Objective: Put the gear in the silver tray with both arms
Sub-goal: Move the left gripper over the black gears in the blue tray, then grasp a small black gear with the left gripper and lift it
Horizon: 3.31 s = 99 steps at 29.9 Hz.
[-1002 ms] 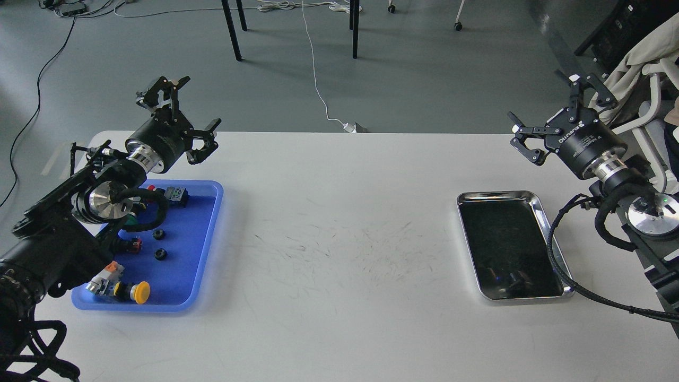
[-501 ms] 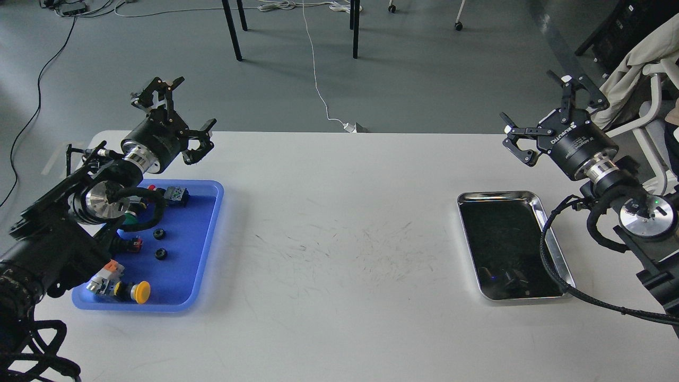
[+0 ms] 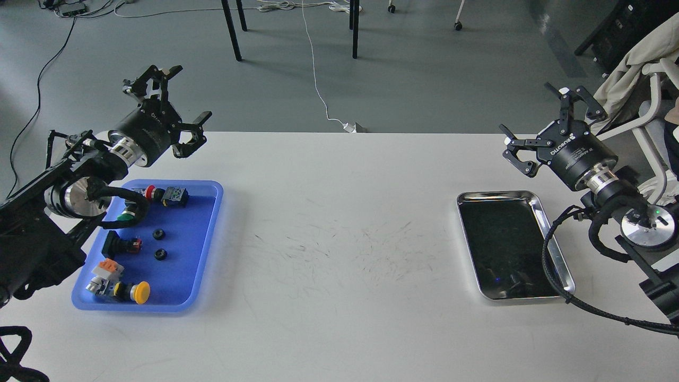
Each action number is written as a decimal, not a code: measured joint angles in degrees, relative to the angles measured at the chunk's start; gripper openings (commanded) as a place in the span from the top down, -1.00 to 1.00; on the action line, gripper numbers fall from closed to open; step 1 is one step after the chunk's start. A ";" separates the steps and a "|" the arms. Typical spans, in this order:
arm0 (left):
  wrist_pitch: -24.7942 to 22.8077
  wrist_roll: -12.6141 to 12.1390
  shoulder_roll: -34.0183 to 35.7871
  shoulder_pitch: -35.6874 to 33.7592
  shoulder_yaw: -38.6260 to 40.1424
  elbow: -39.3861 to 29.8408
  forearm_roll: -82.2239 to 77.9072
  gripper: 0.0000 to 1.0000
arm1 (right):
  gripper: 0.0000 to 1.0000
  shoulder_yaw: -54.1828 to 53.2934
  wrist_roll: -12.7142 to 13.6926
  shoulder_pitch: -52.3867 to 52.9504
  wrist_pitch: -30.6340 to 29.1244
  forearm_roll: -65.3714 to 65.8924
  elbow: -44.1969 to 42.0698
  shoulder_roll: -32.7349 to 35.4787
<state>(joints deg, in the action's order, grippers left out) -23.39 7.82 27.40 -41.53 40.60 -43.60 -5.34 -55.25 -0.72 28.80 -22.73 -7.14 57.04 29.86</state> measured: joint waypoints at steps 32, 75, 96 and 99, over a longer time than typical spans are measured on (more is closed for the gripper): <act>17.97 5.53 31.49 19.38 -3.62 -42.19 -74.47 -0.91 | -0.97 -0.03 -0.86 -1.81 -0.30 0.10 0.18 1.19; 24.88 5.55 17.83 19.12 -11.77 -16.58 -104.76 -0.57 | -0.97 0.40 -0.95 -1.33 -0.30 0.26 -0.23 0.48; 25.08 5.91 15.89 18.92 -12.95 -14.49 -106.27 0.81 | -0.97 0.49 -0.95 -1.46 -0.30 0.62 -0.27 0.46; 25.05 6.46 15.96 18.81 -13.02 -14.57 -106.14 0.84 | -0.98 0.49 -0.95 -1.47 -0.29 0.62 -0.27 0.46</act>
<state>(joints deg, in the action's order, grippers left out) 1.66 14.27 43.36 -22.72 27.58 -58.17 -111.48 -54.75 -1.67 27.33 -23.03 -6.51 56.78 30.32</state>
